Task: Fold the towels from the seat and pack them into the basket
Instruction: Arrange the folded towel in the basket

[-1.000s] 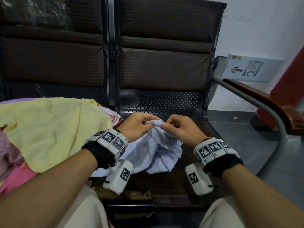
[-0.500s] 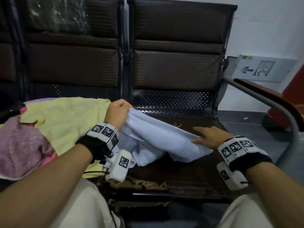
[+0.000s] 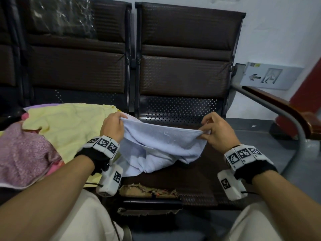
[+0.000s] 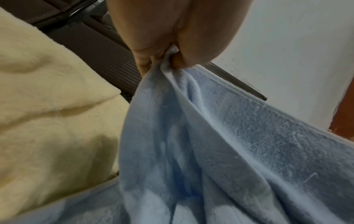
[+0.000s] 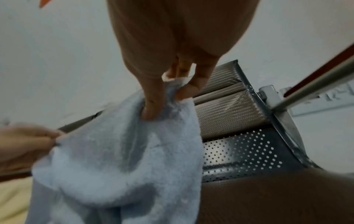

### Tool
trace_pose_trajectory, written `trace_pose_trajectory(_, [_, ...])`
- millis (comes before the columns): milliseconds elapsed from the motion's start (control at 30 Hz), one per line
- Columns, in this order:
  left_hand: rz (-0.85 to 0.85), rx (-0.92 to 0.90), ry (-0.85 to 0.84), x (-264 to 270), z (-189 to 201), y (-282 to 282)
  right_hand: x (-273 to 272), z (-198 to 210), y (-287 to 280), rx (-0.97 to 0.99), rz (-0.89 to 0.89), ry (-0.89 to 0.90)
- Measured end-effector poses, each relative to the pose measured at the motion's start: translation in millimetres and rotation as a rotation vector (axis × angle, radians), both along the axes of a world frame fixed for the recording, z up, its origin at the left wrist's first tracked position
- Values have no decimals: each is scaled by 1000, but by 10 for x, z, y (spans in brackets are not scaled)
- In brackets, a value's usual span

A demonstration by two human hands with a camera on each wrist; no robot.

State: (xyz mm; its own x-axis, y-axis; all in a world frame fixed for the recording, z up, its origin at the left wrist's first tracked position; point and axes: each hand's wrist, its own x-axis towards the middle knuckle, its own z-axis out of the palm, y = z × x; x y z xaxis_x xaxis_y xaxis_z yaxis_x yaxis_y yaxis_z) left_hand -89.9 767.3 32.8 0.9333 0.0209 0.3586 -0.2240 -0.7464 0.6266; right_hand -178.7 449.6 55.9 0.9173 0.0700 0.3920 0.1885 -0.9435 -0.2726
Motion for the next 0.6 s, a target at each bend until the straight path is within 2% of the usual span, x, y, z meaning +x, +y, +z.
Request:
trace_pose_trajectory(67, [34, -17, 15, 7, -10, 16, 5, -12, 21, -40, 11, 6])
trace_pose_trajectory(167, [100, -45, 78, 29, -15, 25, 0, -14, 70, -149, 31, -126])
trace_pose_trajectory(333, [123, -44, 113, 62, -43, -34, 57, 41, 228, -195, 71, -284])
trace_pose_trajectory(400, [127, -72, 82, 87, -42, -60, 100, 29, 255, -160, -47, -154])
trace_pose_trajectory(467, [130, -95, 49, 109, -37, -73, 132, -26, 227, -119, -141, 103])
trace_pose_trajectory(533, [111, -96, 26, 116, -38, -103, 120, -76, 209, -219, -165, 335])
trace_pose_trajectory(600, [50, -86, -1, 108, -38, -171, 123, -139, 250, -410, -144, 419])
